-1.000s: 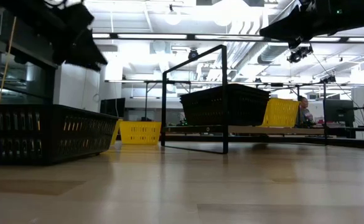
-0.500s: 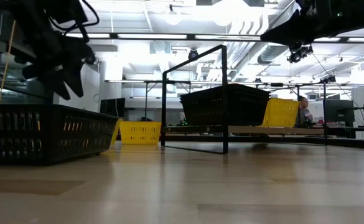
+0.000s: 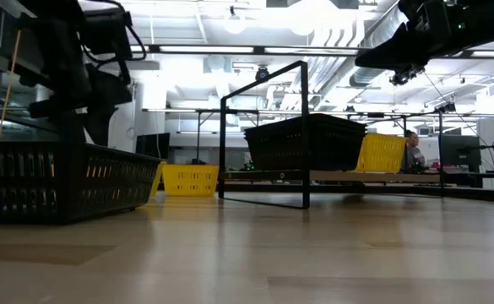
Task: Stack baskets on shelf by color
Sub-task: Stack the yellow bin on top of the yellow bin on the shelf
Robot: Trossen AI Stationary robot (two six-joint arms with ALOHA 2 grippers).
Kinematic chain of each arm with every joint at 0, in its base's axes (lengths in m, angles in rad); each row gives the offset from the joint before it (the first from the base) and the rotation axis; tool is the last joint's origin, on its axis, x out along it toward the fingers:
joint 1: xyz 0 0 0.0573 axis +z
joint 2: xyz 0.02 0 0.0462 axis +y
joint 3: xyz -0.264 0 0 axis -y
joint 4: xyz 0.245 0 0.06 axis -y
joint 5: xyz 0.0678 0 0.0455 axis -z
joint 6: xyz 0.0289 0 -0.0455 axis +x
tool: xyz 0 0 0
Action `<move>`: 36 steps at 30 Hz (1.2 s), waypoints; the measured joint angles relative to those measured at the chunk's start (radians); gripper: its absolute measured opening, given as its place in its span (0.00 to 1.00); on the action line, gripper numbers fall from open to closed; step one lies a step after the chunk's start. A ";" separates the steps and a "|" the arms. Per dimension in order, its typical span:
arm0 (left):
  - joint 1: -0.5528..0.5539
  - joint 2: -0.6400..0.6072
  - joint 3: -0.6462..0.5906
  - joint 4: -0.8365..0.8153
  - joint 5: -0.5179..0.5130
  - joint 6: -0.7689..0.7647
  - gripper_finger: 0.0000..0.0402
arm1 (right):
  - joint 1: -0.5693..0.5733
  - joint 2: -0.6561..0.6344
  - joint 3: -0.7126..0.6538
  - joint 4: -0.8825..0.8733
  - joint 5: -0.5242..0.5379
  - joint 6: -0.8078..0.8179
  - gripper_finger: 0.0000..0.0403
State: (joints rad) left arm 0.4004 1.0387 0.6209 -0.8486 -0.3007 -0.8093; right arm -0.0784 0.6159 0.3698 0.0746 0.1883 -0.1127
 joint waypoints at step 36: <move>0.064 0.188 0.004 0.036 -0.026 0.107 0.08 | 0.000 0.000 0.000 0.001 0.010 0.017 0.00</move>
State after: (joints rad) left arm 0.4646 1.2269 0.6247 -0.8131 -0.3266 -0.7023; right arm -0.0784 0.6159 0.3698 0.0753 0.1978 -0.0958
